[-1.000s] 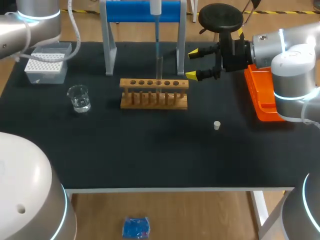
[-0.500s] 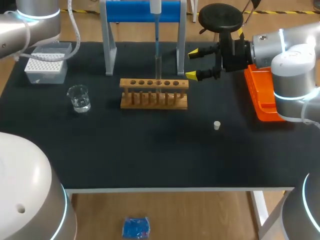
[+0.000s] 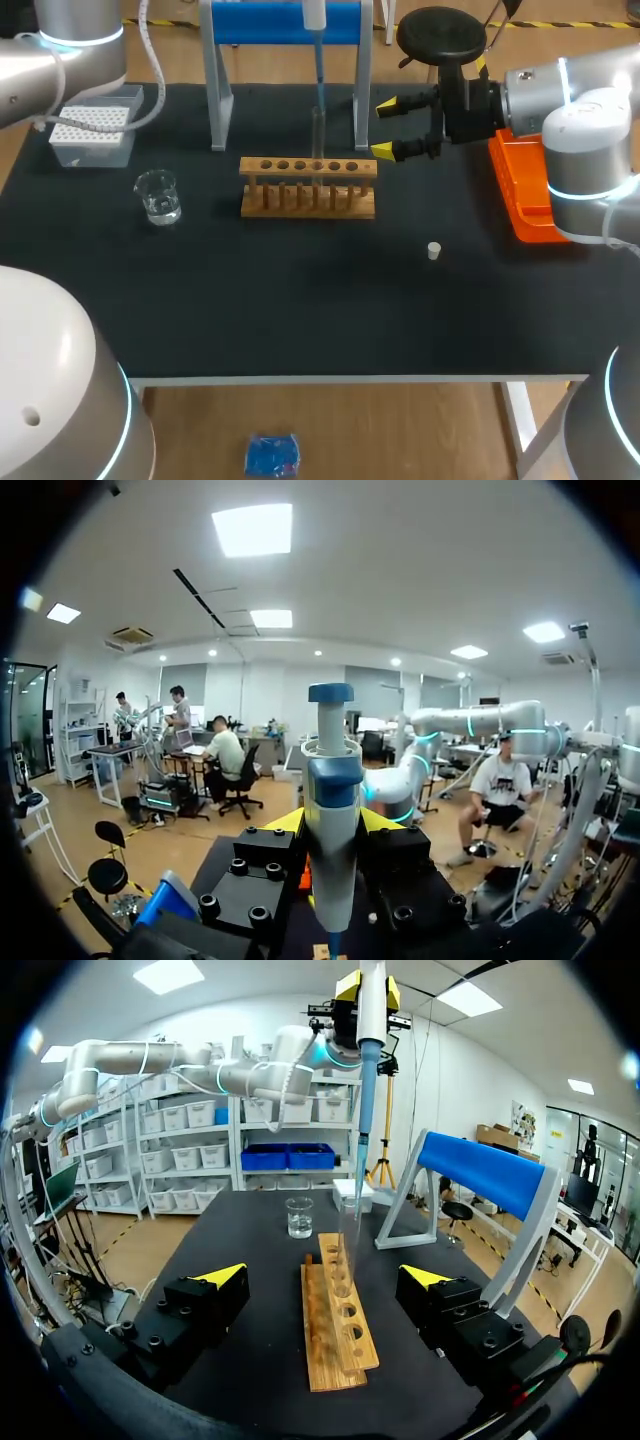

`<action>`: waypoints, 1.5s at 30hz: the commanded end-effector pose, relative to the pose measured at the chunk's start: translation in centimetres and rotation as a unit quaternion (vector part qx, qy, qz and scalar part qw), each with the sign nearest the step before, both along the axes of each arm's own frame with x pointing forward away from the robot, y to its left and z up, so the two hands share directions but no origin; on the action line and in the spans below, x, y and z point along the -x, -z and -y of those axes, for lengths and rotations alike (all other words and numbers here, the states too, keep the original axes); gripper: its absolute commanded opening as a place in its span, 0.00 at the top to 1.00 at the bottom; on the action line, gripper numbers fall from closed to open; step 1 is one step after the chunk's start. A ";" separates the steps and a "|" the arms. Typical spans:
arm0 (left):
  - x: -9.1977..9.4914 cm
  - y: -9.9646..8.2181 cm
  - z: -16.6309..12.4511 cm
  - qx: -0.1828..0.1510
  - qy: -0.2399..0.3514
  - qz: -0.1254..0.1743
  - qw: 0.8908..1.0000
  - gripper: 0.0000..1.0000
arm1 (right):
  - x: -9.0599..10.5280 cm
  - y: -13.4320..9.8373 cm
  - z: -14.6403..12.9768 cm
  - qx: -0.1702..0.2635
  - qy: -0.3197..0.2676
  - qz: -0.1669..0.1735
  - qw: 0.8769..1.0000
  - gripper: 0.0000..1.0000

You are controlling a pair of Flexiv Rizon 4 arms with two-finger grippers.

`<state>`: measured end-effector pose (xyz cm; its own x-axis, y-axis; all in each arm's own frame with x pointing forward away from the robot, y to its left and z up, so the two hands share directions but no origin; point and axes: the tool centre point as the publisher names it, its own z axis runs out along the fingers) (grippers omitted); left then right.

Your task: Invert the test tube, pick up the pipette, mount the tip to pipette, aspirate from beaker and dispense into the tube, eject the tip, return the pipette, and cap with the stopper.

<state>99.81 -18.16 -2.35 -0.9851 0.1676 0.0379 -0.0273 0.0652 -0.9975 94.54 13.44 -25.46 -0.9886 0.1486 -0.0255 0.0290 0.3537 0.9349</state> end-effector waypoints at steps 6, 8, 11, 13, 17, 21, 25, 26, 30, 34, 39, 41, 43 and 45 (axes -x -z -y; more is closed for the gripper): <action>0.0 0.2 0.0 -0.004 0.004 -0.010 1.000 1.00 | 0.0 0.0 0.0 0.000 0.000 0.000 1.000 0.00; 0.1 0.2 0.0 -0.006 0.003 -0.011 1.000 1.00 | 0.0 0.0 0.0 0.000 0.000 0.000 1.000 0.00; 0.2 0.3 -0.1 -0.010 0.000 -0.013 1.000 1.00 | 0.0 0.0 0.0 0.000 0.000 0.000 1.000 0.00; 0.2 0.5 -0.1 -0.014 -0.004 -0.014 1.000 1.00 | 0.0 0.0 0.0 0.000 0.000 0.000 1.000 0.00; 0.2 0.6 -0.2 -0.014 -0.006 -0.014 1.000 1.00 | 0.0 0.0 0.0 0.000 0.000 0.000 1.000 0.00; 0.1 0.8 -0.2 -0.022 -0.011 -0.014 1.000 1.00 | 0.0 0.0 0.0 0.000 0.000 0.000 1.000 0.00; 0.0 1.1 -0.1 -0.023 -0.011 -0.011 1.000 1.00 | 0.0 0.0 0.0 0.000 0.000 0.000 1.000 0.00; -0.1 1.2 -0.1 -0.022 -0.010 -0.010 1.000 1.00 | 0.0 0.0 0.0 0.000 0.000 0.000 1.000 0.00; -0.2 1.4 -0.2 -0.019 -0.010 -0.007 1.000 1.00 | 0.0 0.0 0.0 0.000 0.000 0.000 1.000 0.00; -0.2 1.6 -0.2 -0.014 -0.010 -0.003 1.000 1.00 | 0.0 0.0 0.0 0.000 0.000 0.000 1.000 0.00; -0.2 2.0 -0.1 -0.010 -0.009 0.001 1.000 1.00 | 0.0 0.0 0.0 0.000 0.000 0.000 1.000 0.00; -0.2 2.2 -0.1 -0.008 -0.008 0.001 1.000 1.00 | 0.0 0.0 0.0 0.000 0.000 0.000 1.000 0.00; -0.1 2.3 0.0 -0.007 -0.007 0.001 1.000 1.00 | 0.0 0.0 0.0 0.000 0.000 0.000 1.000 0.00; -0.1 2.4 0.1 -0.006 -0.006 0.002 1.000 1.00 | 0.0 0.0 0.0 0.000 0.000 0.000 1.000 0.00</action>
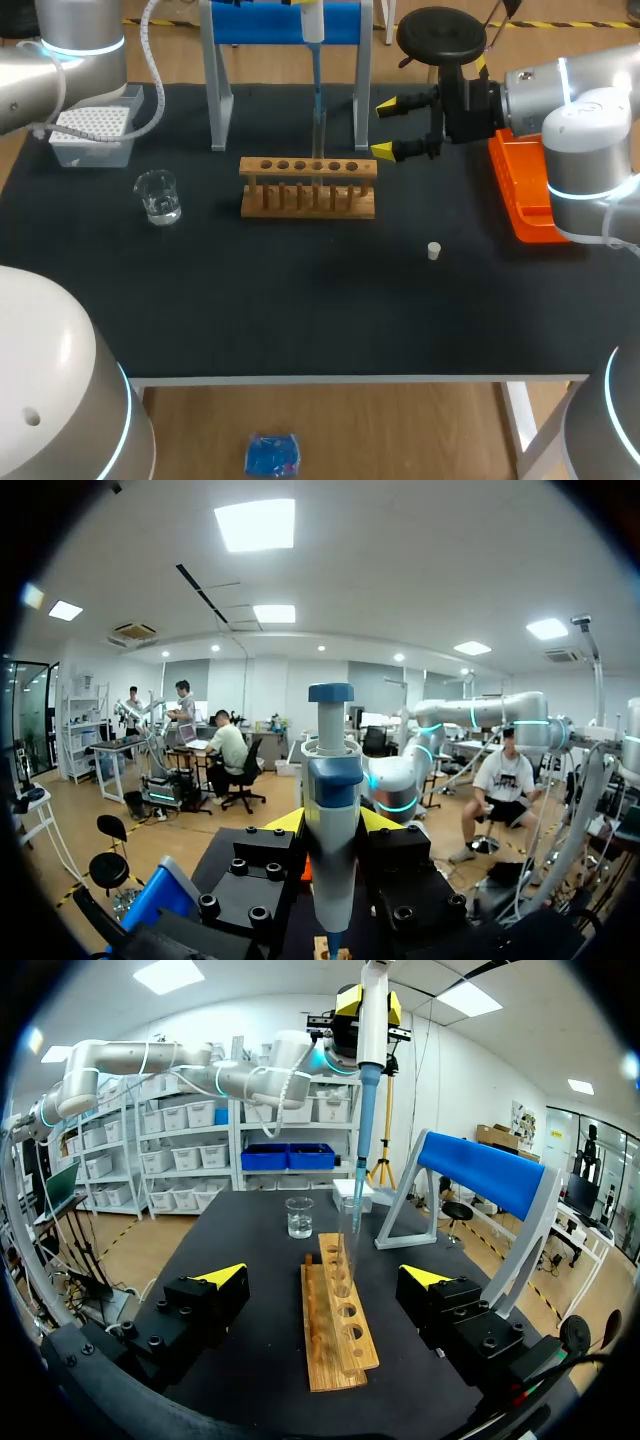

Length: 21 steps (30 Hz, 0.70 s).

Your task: Invert the test tube, pick up the pipette, mount the tip to pipette, aspirate from beaker and dispense into the tube, eject the tip, return the pipette, and cap with the stopper.

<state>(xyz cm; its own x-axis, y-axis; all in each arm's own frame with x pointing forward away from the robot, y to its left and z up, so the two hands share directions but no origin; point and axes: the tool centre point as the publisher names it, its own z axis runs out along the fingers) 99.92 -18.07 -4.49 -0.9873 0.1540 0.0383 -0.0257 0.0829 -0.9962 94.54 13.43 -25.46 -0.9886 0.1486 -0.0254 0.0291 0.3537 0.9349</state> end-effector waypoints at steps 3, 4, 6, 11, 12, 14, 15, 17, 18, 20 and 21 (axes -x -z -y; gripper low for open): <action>0.1 0.4 0.3 0.004 0.002 0.001 1.000 1.00 | 0.0 0.0 0.0 0.000 0.000 0.000 1.000 0.00; 0.1 0.5 0.3 0.005 0.002 0.002 1.000 1.00 | 0.0 0.0 0.0 0.000 0.000 0.000 1.000 0.00; 0.2 0.6 0.3 0.006 0.002 0.002 1.000 1.00 | 0.0 0.0 0.0 0.000 0.000 0.000 1.000 0.00; 0.2 0.9 0.3 0.007 0.002 0.002 1.000 1.00 | 0.0 0.0 0.0 0.000 0.000 0.000 1.000 0.00; 0.2 0.9 0.2 0.007 0.002 0.001 1.000 1.00 | 0.0 0.0 0.0 0.000 0.000 0.000 1.000 0.00; 0.3 1.0 0.3 0.003 0.001 0.001 1.000 1.00 | 0.0 0.0 0.0 0.000 0.000 0.000 1.000 0.00; 0.3 1.0 0.3 -0.001 -0.001 -0.001 1.000 1.00 | 0.0 0.0 0.0 0.000 0.000 0.000 1.000 0.00; 0.3 1.0 0.3 -0.004 -0.003 -0.001 1.000 1.00 | 0.0 0.0 0.0 0.000 0.000 0.000 1.000 0.00; 0.3 1.1 0.3 -0.004 -0.003 -0.001 1.000 1.00 | 0.0 0.0 0.0 0.000 0.000 0.000 1.000 0.00; 0.3 1.1 0.3 -0.006 -0.005 0.000 1.000 1.00 | 0.0 0.0 0.0 0.000 0.000 0.000 1.000 0.00; 0.3 1.1 0.3 -0.007 -0.005 0.000 1.000 1.00 | 0.0 0.0 0.0 0.000 0.000 0.000 1.000 0.00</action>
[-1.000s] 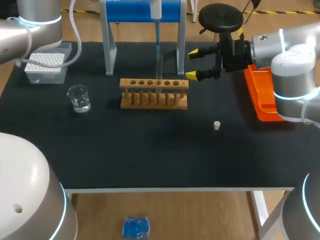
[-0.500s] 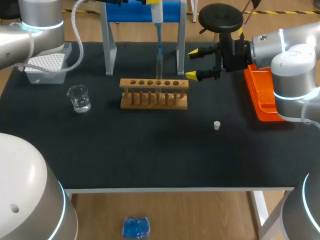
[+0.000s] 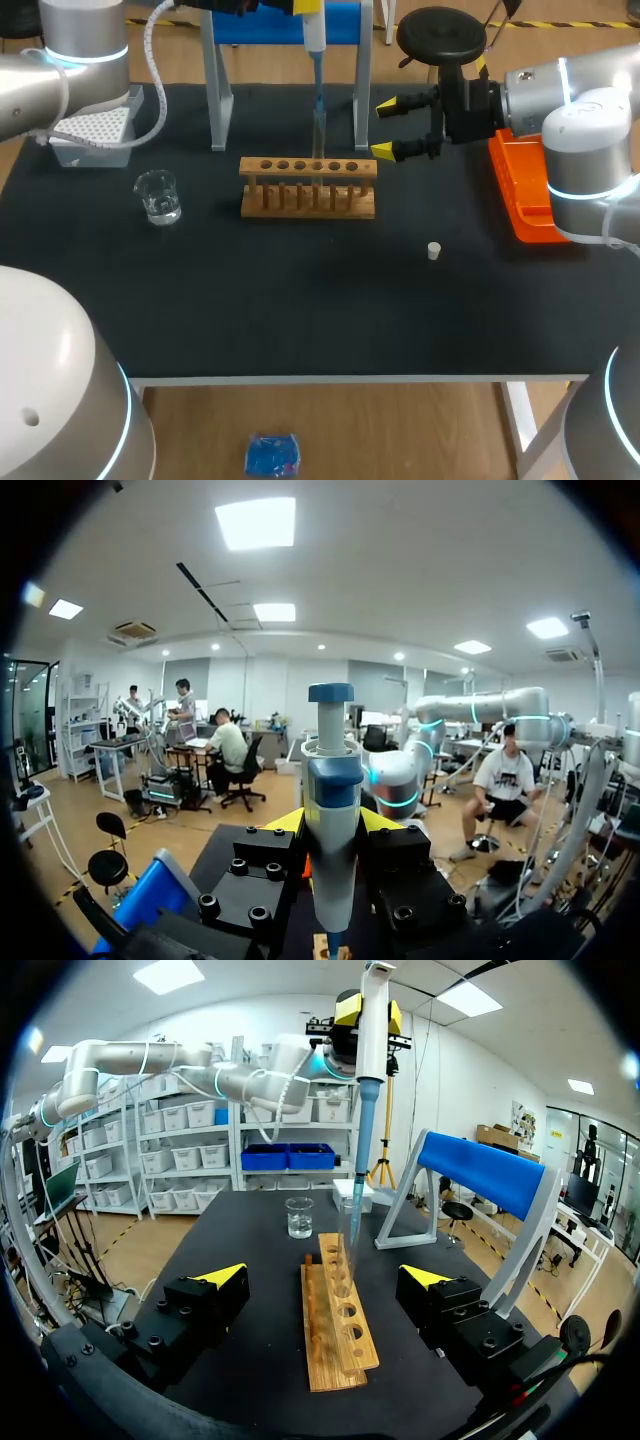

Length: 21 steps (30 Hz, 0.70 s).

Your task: Invert the test tube, pick up the pipette, mount the tip to pipette, aspirate from beaker and dispense into the tube, eject the tip, return the pipette, and cap with the stopper.

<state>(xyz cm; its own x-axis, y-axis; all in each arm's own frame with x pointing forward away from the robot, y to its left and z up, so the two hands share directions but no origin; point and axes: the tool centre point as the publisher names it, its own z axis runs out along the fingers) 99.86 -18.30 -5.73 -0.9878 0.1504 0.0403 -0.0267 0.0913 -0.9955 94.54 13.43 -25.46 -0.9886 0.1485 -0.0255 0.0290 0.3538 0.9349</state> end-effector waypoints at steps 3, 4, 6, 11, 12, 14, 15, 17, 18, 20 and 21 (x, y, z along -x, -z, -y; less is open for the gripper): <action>0.2 0.0 0.2 -0.003 -0.004 0.001 1.000 1.00 | 0.0 0.0 0.0 0.000 0.000 0.000 1.000 0.00; 0.2 0.0 0.2 -0.004 -0.004 0.002 1.000 1.00 | 0.0 0.0 0.0 0.000 0.000 0.000 1.000 0.00; 0.2 0.1 0.2 -0.004 -0.005 0.002 1.000 1.00 | 0.0 0.0 0.0 0.000 0.000 0.000 1.000 0.00; 0.3 0.2 0.3 -0.007 -0.004 0.006 1.000 1.00 | 0.0 0.0 0.0 0.000 0.000 0.000 1.000 0.00; 0.3 0.2 0.3 -0.009 -0.005 0.006 1.000 1.00 | 0.0 0.0 0.0 0.000 0.000 0.000 1.000 0.00; 0.3 0.2 0.3 -0.010 -0.005 0.005 1.000 1.00 | 0.0 0.0 0.0 0.000 0.000 0.000 1.000 0.00; 0.3 0.3 0.4 -0.010 -0.005 0.005 1.000 1.00 | 0.0 0.0 0.0 0.000 0.000 0.000 1.000 0.00; 0.3 0.4 0.4 -0.010 -0.005 0.004 1.000 1.00 | 0.0 0.0 0.0 0.000 0.000 0.000 1.000 0.00; 0.3 0.4 0.4 -0.010 -0.005 0.004 1.000 1.00 | 0.0 0.0 0.0 0.000 0.000 0.000 1.000 0.00; 0.4 0.5 0.3 -0.010 -0.006 0.003 1.000 1.00 | 0.0 0.0 0.0 0.000 0.000 0.000 1.000 0.00; 0.4 0.5 0.3 -0.010 -0.006 0.003 1.000 1.00 | 0.0 0.0 0.0 0.000 0.000 0.000 1.000 0.00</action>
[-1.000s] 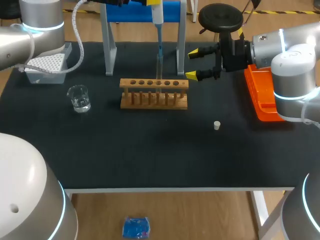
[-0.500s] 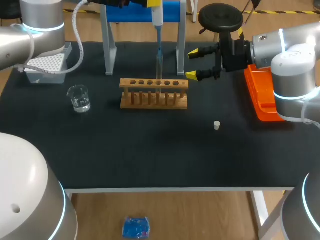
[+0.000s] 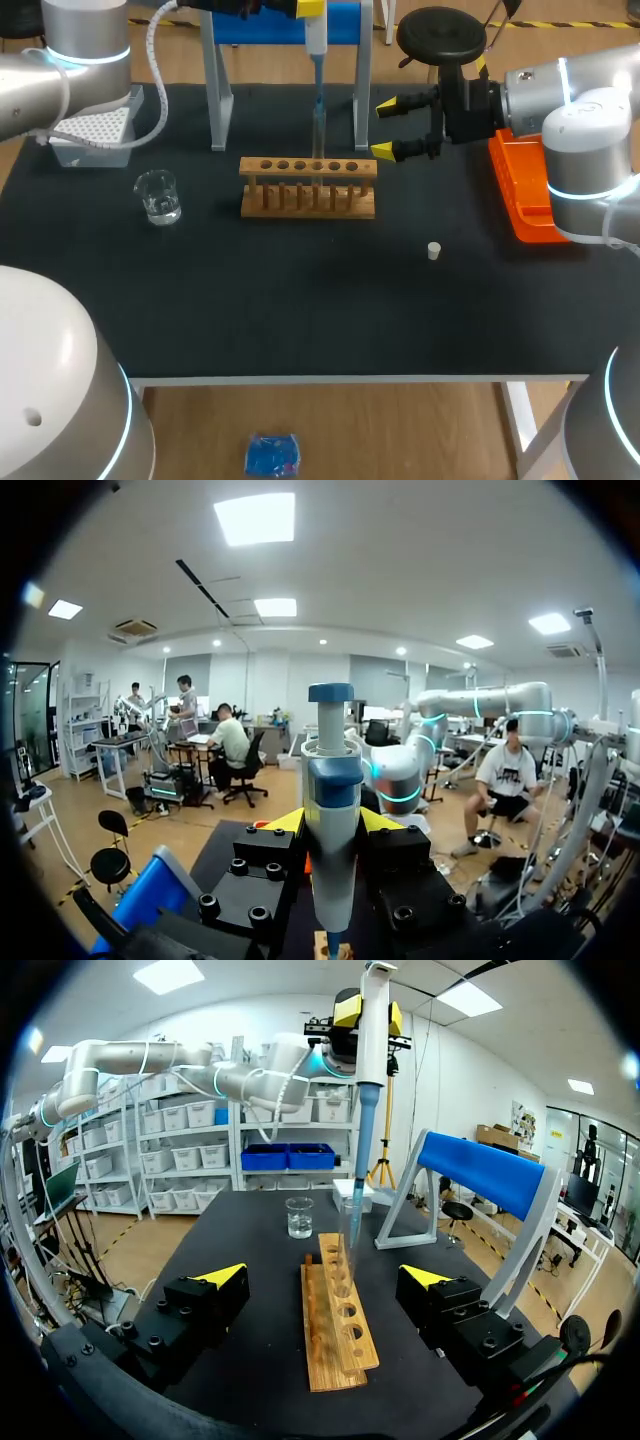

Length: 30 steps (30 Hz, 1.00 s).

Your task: Invert the test tube, pick up the pipette, mount the tip to pipette, aspirate from beaker and dispense into the tube, eject the tip, return the pipette, and cap with the stopper.

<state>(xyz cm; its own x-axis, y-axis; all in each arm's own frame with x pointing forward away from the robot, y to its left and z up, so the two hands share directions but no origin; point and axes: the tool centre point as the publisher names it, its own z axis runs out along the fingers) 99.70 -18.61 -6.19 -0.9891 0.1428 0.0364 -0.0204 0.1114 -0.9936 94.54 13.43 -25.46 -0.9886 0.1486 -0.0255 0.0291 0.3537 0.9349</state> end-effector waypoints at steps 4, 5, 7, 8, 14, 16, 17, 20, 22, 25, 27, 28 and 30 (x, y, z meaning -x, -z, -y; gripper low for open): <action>0.3 0.1 -0.1 0.000 -0.003 -0.001 1.000 1.00 | 0.0 0.0 0.0 0.000 0.000 0.000 1.000 0.00; 0.3 0.1 -0.1 0.000 -0.003 -0.002 1.000 1.00 | 0.0 0.0 0.0 0.000 0.000 0.000 1.000 0.00; 0.4 0.2 -0.1 0.001 -0.003 -0.002 1.000 1.00 | 0.0 0.0 0.0 0.000 0.000 0.000 1.000 0.00; 0.4 0.2 -0.1 0.001 -0.003 -0.002 1.000 1.00 | 0.0 0.0 0.0 0.000 0.000 0.000 1.000 0.00; 0.4 0.4 -0.1 0.004 -0.003 -0.002 1.000 1.00 | 0.0 0.0 0.0 0.000 0.000 0.000 1.000 0.00; 0.4 0.5 -0.1 0.005 -0.003 -0.002 1.000 1.00 | 0.0 0.0 0.0 0.000 0.000 0.000 1.000 0.00; 0.4 0.5 -0.1 0.005 -0.003 -0.001 1.000 1.00 | 0.0 0.0 0.0 0.000 0.000 0.000 1.000 0.00; 0.3 0.5 -0.1 0.005 -0.003 0.000 1.000 1.00 | 0.0 0.0 0.0 0.000 0.000 0.000 1.000 0.00; 0.3 0.5 -0.1 0.006 -0.002 0.001 1.000 1.00 | 0.0 0.0 0.0 0.000 0.000 0.000 1.000 0.00; 0.3 0.5 -0.1 0.006 -0.002 0.002 1.000 1.00 | 0.0 0.0 0.0 0.000 0.000 0.000 1.000 0.00; 0.3 0.6 0.0 0.006 -0.002 0.003 1.000 1.00 | 0.0 0.0 0.0 0.000 0.000 0.000 1.000 0.00; 0.3 0.6 0.0 0.005 -0.002 0.003 1.000 1.00 | 0.0 0.0 0.0 0.000 0.000 0.000 1.000 0.00; 0.3 0.6 0.0 0.005 -0.002 0.003 1.000 1.00 | 0.0 0.0 0.0 0.000 0.000 0.000 1.000 0.00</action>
<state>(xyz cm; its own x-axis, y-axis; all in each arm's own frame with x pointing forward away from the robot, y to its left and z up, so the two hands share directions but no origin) 99.52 -18.52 -6.74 -0.9893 0.1422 0.0310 -0.0164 0.1023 -0.9946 94.53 13.43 -25.45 -0.9886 0.1485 -0.0255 0.0291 0.3538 0.9349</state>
